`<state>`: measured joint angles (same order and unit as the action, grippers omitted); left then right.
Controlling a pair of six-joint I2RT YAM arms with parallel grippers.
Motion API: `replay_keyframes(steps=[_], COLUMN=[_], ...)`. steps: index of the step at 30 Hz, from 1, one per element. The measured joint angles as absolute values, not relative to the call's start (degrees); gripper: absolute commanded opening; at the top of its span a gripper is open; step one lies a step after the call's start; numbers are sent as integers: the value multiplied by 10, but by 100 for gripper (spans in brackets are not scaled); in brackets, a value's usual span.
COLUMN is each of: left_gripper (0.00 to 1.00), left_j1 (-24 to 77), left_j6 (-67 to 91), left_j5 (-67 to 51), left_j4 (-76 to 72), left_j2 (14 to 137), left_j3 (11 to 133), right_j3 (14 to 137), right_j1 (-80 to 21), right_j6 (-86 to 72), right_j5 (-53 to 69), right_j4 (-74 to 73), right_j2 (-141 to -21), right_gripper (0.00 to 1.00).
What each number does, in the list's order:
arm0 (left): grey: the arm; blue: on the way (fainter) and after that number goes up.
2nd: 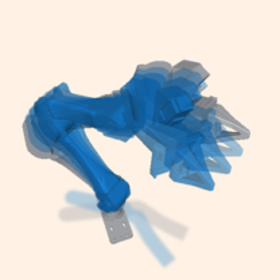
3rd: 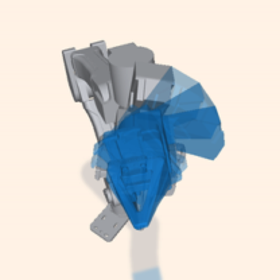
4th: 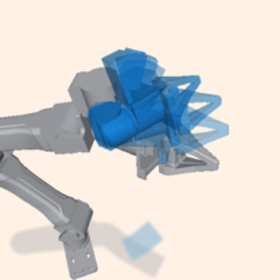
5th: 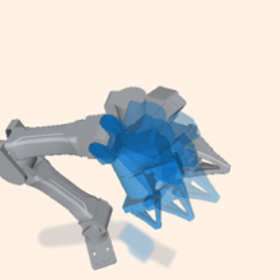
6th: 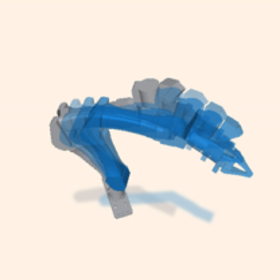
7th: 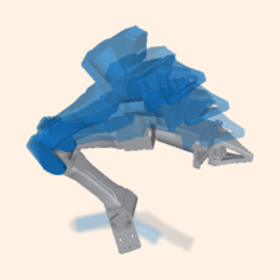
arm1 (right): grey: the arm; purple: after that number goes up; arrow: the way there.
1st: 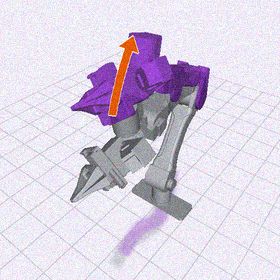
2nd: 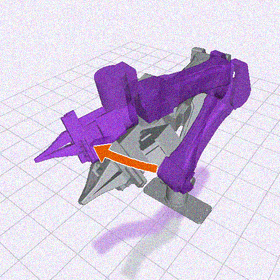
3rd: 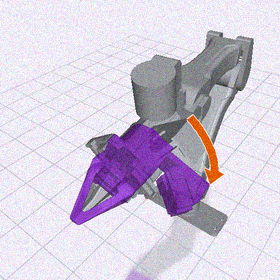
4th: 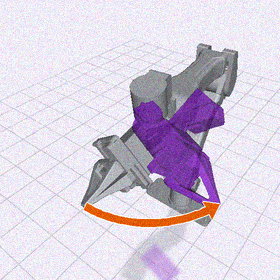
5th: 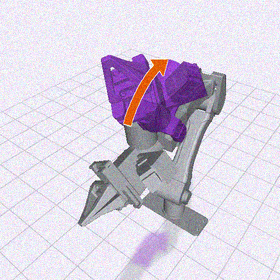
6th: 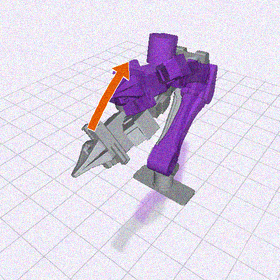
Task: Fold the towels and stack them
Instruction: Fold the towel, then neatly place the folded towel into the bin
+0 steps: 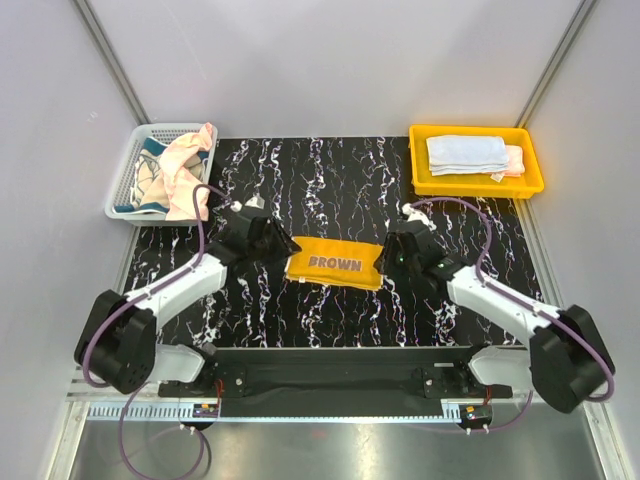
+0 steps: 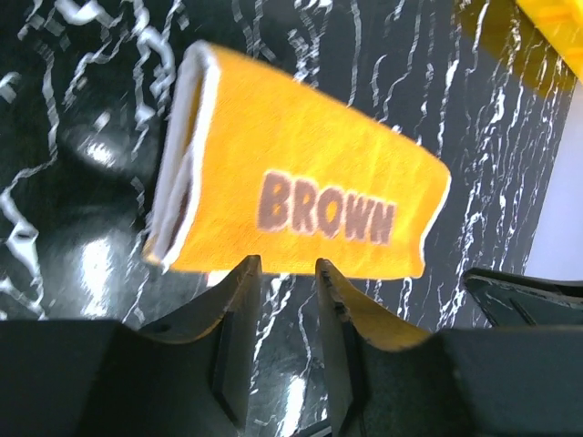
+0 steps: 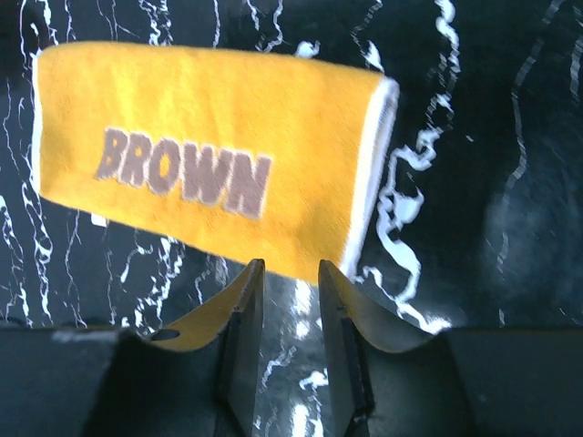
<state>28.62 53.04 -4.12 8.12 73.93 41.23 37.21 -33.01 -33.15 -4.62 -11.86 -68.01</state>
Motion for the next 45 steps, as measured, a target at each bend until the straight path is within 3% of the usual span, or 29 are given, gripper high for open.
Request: replay_keyframes(steps=[8,18,25,31,37,45], left_gripper=[28,24,24,25,25,26], left_j1=[294,303,303,303,303,304], left_j6=[515,535,539,538,533,527], left_j5=[-43,-55,-59,-61,-63,-67], left_j4=[73,10,-15,-13,16,39], left_j2=[852,885,885,884,884,884], left_j3=[485,386,375,377,398,422], right_j3=[405,340,346,397,432,457], right_j1=[-330,-331,-331,-326,-317,-317], right_j6=[-348,-383,-391,-389,-388,-389], right_j5=[-23,2,-21,-55,-68,-84], right_j4=[-101,-81,-136,-176,-172,-170], right_j2=[-779,-793,-745,-745,-832,-888], right_gripper=[35,33,51,56,62,62])
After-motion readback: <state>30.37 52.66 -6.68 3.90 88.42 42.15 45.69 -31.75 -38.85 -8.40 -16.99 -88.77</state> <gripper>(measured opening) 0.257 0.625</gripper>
